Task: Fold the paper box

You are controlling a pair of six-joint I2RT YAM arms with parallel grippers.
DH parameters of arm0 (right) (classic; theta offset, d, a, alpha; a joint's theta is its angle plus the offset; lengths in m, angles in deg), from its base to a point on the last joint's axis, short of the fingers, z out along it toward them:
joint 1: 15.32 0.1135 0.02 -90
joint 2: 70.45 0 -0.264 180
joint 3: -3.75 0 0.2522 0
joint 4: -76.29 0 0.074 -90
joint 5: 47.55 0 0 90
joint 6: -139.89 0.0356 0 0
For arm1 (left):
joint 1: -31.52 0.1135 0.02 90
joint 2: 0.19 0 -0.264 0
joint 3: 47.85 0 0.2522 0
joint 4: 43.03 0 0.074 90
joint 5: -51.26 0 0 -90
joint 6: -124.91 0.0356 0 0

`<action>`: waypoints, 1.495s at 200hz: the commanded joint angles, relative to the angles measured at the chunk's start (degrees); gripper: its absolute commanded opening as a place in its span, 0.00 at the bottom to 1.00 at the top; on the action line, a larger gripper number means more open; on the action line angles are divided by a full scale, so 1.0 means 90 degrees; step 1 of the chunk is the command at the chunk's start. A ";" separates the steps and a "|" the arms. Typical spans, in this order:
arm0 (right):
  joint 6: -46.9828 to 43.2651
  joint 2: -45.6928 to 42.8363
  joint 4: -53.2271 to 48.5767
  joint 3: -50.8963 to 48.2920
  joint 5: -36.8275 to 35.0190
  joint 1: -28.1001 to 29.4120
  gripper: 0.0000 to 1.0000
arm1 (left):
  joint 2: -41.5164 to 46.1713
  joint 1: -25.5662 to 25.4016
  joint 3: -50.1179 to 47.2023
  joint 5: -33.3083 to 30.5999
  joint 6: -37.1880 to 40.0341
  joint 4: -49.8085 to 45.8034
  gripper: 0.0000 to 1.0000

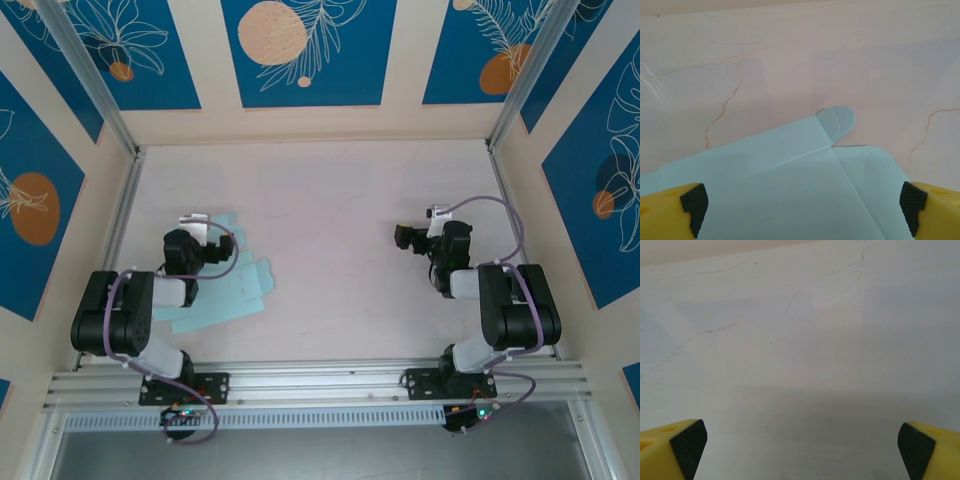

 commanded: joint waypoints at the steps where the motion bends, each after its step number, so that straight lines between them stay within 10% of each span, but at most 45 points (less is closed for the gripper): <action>1: -0.0158 -0.0058 0.0121 0.0099 0.0085 -0.0031 1.00 | 0.0442 -0.0049 0.0048 -0.0147 0.0002 -0.0106 1.00; 63: -0.0057 -0.0873 -0.1635 0.0710 -0.0457 0.0110 0.99 | 0.2627 -0.0048 -0.0051 -0.0573 -0.0379 -0.1757 1.00; 126: 0.1255 -0.2344 -0.4472 0.1404 -0.1276 0.0771 1.00 | 0.4367 -0.0047 0.0250 -0.1649 -0.2534 -0.4683 1.00; 206: 0.2787 -0.2061 -0.6980 0.2587 -0.1803 0.2709 1.00 | 0.3420 -0.0048 0.1263 -0.1655 -0.3466 -0.7139 1.00; 299: 0.4035 0.0244 -0.6596 0.3606 0.0226 0.4446 0.93 | 0.2769 -0.0039 0.1100 -0.1593 -0.3731 -0.7260 1.00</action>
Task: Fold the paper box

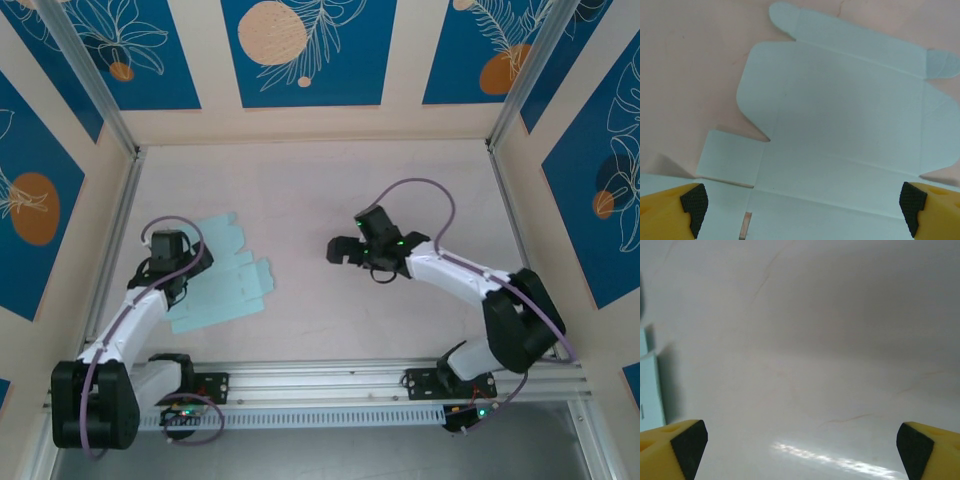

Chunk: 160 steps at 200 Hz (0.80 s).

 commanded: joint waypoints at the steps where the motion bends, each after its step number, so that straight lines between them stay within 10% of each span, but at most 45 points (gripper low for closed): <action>1: 0.0417 0.0584 0.0290 0.0470 0.0950 0.0386 0.92 | -0.0217 -0.0036 0.0050 0.0061 -0.0081 -0.0224 1.00; 160: 0.0590 0.3913 0.0804 0.3147 0.2349 0.1619 0.50 | -0.0164 0.0042 -0.0017 0.0591 0.0034 0.0165 1.00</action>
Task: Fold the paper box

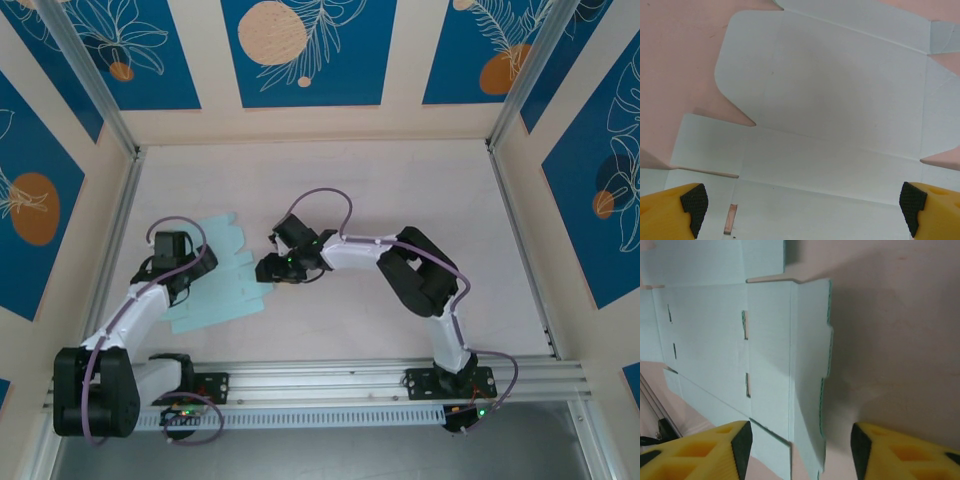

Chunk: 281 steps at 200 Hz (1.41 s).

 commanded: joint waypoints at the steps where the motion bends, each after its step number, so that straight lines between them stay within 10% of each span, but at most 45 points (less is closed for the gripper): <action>1: 0.0005 0.0146 -0.0035 0.0257 0.0205 0.0053 0.50 | 0.0108 0.0039 -0.0017 0.0186 0.0057 0.0119 1.00; 82: -0.0421 0.0116 -0.0342 0.0317 -0.0053 -0.0133 0.00 | 0.0154 0.0034 0.0248 0.1019 0.0445 0.0174 1.00; 162: -0.3278 -0.1050 -0.2578 -0.0015 0.0163 -0.1682 0.00 | 0.0255 0.0025 0.0782 0.1921 0.0849 0.0399 1.00; 225: -0.4026 -0.1081 -0.2939 -0.0058 0.0914 -0.3534 0.00 | -0.1925 0.0021 0.2295 0.2308 0.0928 0.0102 0.90; 281: -0.3674 -0.0903 -0.3276 0.0436 -0.0211 -0.3626 0.44 | -0.3642 -0.0274 0.3307 0.3257 0.0527 0.1017 0.82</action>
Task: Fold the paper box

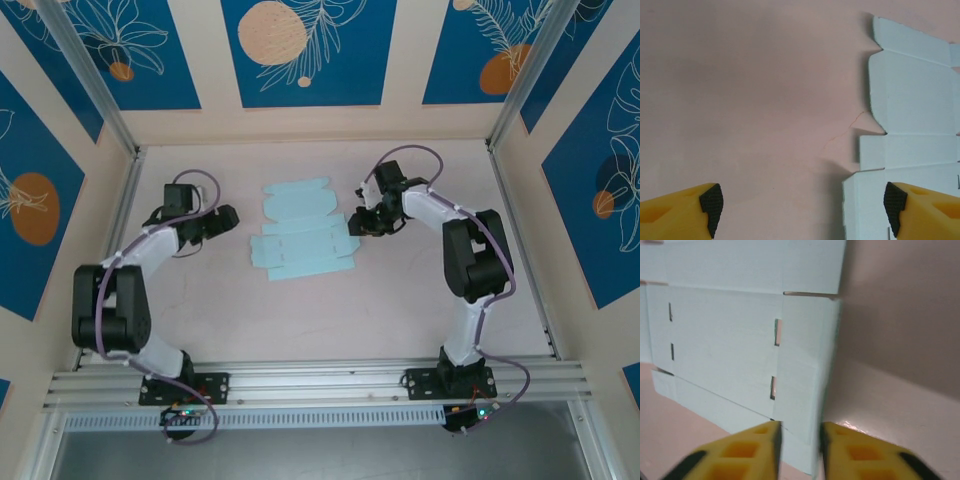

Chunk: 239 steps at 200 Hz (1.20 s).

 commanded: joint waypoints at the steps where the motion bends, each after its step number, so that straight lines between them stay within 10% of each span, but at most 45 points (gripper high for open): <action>1: 0.0186 0.0007 -0.0319 0.0230 -0.0442 0.0032 0.45 | -0.0575 -0.0242 0.0665 0.0563 -0.0140 0.0410 0.82; 71: 0.1296 -0.1565 0.0186 -0.0977 -0.1209 -0.0001 0.77 | -0.2799 -0.1014 0.3035 0.0629 0.0097 -0.0515 0.63; 192: 0.2444 -0.3910 0.0571 -0.2253 -0.1757 0.0342 0.86 | -0.3466 -0.1527 0.3324 -0.0129 -0.0272 -0.0961 0.74; 239: 0.3064 -0.4304 0.0947 -0.2845 -0.1676 0.0411 0.86 | -0.3671 -0.1526 0.3307 0.0499 -0.0618 -0.0340 0.61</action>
